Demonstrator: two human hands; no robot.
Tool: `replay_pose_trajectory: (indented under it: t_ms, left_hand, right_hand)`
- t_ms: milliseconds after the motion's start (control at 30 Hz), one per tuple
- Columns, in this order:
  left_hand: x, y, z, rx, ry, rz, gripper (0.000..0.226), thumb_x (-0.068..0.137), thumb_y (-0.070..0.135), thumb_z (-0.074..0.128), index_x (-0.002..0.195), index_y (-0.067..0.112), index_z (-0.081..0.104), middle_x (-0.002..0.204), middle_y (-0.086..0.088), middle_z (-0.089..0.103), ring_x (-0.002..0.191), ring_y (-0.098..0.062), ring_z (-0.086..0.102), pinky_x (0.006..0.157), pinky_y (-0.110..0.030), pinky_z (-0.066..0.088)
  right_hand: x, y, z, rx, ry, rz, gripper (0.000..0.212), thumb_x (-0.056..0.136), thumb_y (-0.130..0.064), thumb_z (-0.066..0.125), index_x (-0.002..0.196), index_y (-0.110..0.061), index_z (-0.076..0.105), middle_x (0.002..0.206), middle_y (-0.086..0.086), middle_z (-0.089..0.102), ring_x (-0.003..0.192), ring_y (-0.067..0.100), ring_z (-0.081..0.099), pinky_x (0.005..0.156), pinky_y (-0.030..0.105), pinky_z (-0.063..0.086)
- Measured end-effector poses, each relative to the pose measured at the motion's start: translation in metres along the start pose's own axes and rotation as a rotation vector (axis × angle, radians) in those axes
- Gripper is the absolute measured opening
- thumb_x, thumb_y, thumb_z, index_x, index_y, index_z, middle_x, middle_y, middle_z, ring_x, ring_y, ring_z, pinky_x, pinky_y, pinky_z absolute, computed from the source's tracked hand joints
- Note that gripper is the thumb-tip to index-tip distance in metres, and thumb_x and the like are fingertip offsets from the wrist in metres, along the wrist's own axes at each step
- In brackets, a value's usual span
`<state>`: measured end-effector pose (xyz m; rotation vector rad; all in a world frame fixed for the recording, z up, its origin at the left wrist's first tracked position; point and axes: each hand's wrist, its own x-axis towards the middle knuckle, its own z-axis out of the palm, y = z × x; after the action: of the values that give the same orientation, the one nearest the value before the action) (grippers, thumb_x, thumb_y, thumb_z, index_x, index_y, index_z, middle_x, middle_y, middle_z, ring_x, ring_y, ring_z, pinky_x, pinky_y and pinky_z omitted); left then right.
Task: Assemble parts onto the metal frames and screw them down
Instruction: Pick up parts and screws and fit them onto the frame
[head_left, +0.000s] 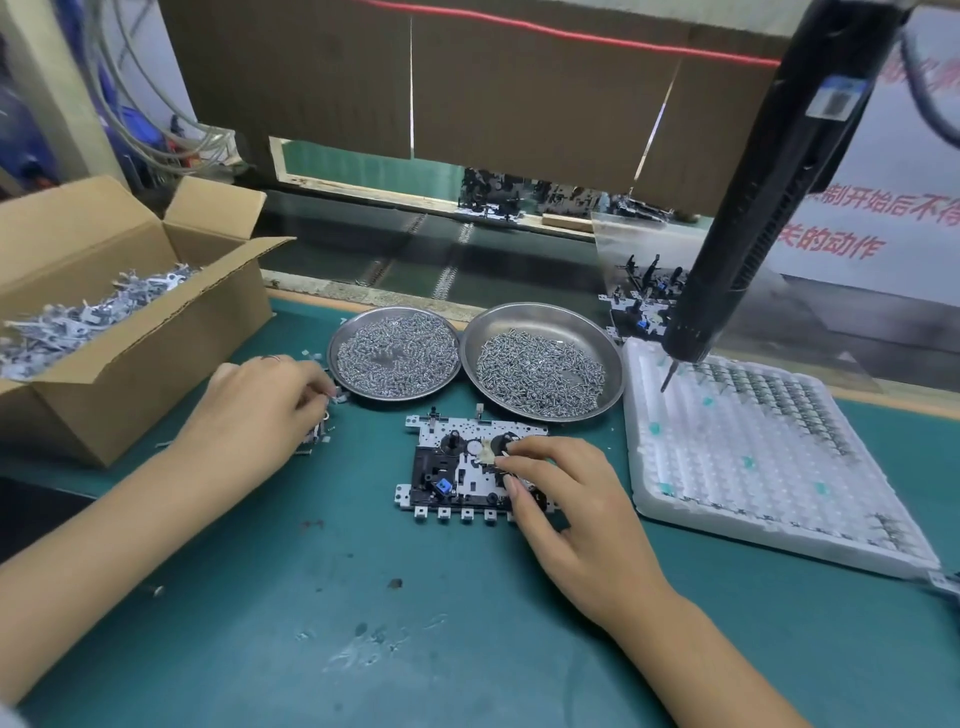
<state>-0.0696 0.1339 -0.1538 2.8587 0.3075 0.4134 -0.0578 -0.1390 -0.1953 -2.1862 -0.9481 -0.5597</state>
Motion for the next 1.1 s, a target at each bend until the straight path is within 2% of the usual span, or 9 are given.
replay_pose_trajectory:
  t_ms: [100, 200, 367, 500, 600, 667, 833, 967, 1100]
  left_hand:
    - [-0.001, 0.002, -0.005, -0.109, 0.071, 0.008, 0.014, 0.09, 0.014, 0.058, 0.096, 0.022, 0.069, 0.076, 0.01, 0.058, 0.086, -0.02, 0.059, 0.086, -0.037, 0.042]
    - [-0.006, 0.006, -0.011, -0.176, 0.148, 0.037, 0.016, 0.09, 0.014, 0.059, 0.1, 0.023, 0.067, 0.077, 0.011, 0.06, 0.082, -0.019, 0.061, 0.075, -0.034, 0.043]
    - [-0.005, 0.005, -0.016, -0.25, 0.08, -0.01, 0.017, 0.089, 0.013, 0.064, 0.101, 0.022, 0.072, 0.079, 0.006, 0.064, 0.073, -0.012, 0.061, 0.064, -0.024, 0.041]
    - [-0.011, 0.013, -0.02, -0.617, 0.04, -0.096, 0.01, 0.077, 0.019, 0.077, 0.08, 0.027, 0.071, 0.069, 0.012, 0.07, 0.064, 0.005, 0.064, 0.056, -0.005, 0.041]
    - [-0.028, 0.045, -0.01, -0.957, -0.052, -0.018, 0.012, 0.074, 0.01, 0.077, 0.08, 0.019, 0.07, 0.074, 0.003, 0.073, 0.071, -0.007, 0.071, 0.068, -0.008, 0.048]
    - [-0.04, 0.067, 0.001, -1.066, -0.08, 0.057, 0.014, 0.075, 0.006, 0.076, 0.082, 0.017, 0.071, 0.075, 0.0, 0.074, 0.072, -0.012, 0.072, 0.07, -0.015, 0.053]
    - [-0.05, 0.088, 0.023, -1.105, 0.009, 0.154, 0.017, 0.075, 0.007, 0.074, 0.084, 0.022, 0.073, 0.08, 0.006, 0.073, 0.071, -0.007, 0.068, 0.069, -0.014, 0.05]
    - [-0.055, 0.081, 0.029, -1.004, 0.032, 0.181, 0.017, 0.071, 0.028, 0.073, 0.088, 0.026, 0.074, 0.087, 0.01, 0.073, 0.082, -0.002, 0.067, 0.081, -0.014, 0.048]
    - [-0.053, 0.076, 0.03, -0.83, 0.032, 0.272, 0.019, 0.075, 0.029, 0.068, 0.088, 0.019, 0.077, 0.088, 0.014, 0.071, 0.088, 0.003, 0.062, 0.083, -0.007, 0.041]
  right_hand:
    - [0.0, 0.0, 0.0, 0.008, 0.005, 0.005, 0.028, 0.093, -0.025, 0.049, 0.103, -0.011, 0.072, 0.106, -0.001, 0.064, 0.101, 0.012, 0.055, 0.09, 0.027, 0.04]
    - [0.0, -0.001, 0.001, 0.019, 0.01, 0.006, 0.029, 0.093, -0.024, 0.049, 0.103, -0.01, 0.071, 0.106, -0.001, 0.064, 0.101, 0.011, 0.054, 0.09, 0.026, 0.04]
    - [0.0, -0.002, 0.001, 0.034, 0.017, 0.007, 0.029, 0.093, -0.024, 0.048, 0.104, -0.011, 0.071, 0.106, -0.002, 0.064, 0.102, 0.01, 0.053, 0.089, 0.026, 0.041]
    - [0.0, -0.004, 0.002, 0.106, 0.061, 0.038, 0.024, 0.092, -0.021, 0.054, 0.104, -0.009, 0.071, 0.106, -0.003, 0.063, 0.102, 0.01, 0.056, 0.09, 0.028, 0.043]
    - [0.005, -0.008, 0.003, 0.255, 0.083, 0.097, 0.022, 0.091, -0.016, 0.057, 0.11, -0.011, 0.068, 0.107, -0.007, 0.063, 0.102, 0.005, 0.058, 0.09, 0.02, 0.045]
    - [0.009, -0.011, 0.003, 0.364, 0.068, 0.158, 0.024, 0.09, -0.018, 0.059, 0.113, -0.014, 0.067, 0.105, -0.01, 0.065, 0.1, 0.001, 0.06, 0.087, 0.015, 0.044]
    - [0.016, -0.011, 0.004, 0.546, 0.058, 0.294, 0.02, 0.085, -0.006, 0.069, 0.098, -0.021, 0.074, 0.095, -0.01, 0.072, 0.092, 0.007, 0.066, 0.081, 0.022, 0.051]
    - [0.017, -0.007, 0.002, 0.535, 0.057, 0.307, 0.037, 0.081, -0.001, 0.071, 0.087, -0.038, 0.07, 0.087, -0.018, 0.072, 0.086, 0.001, 0.066, 0.078, 0.015, 0.049]
    - [0.017, -0.001, 0.002, 0.423, 0.042, 0.292, 0.023, 0.079, 0.002, 0.072, 0.091, -0.018, 0.075, 0.084, -0.015, 0.072, 0.084, -0.003, 0.065, 0.077, 0.009, 0.045]
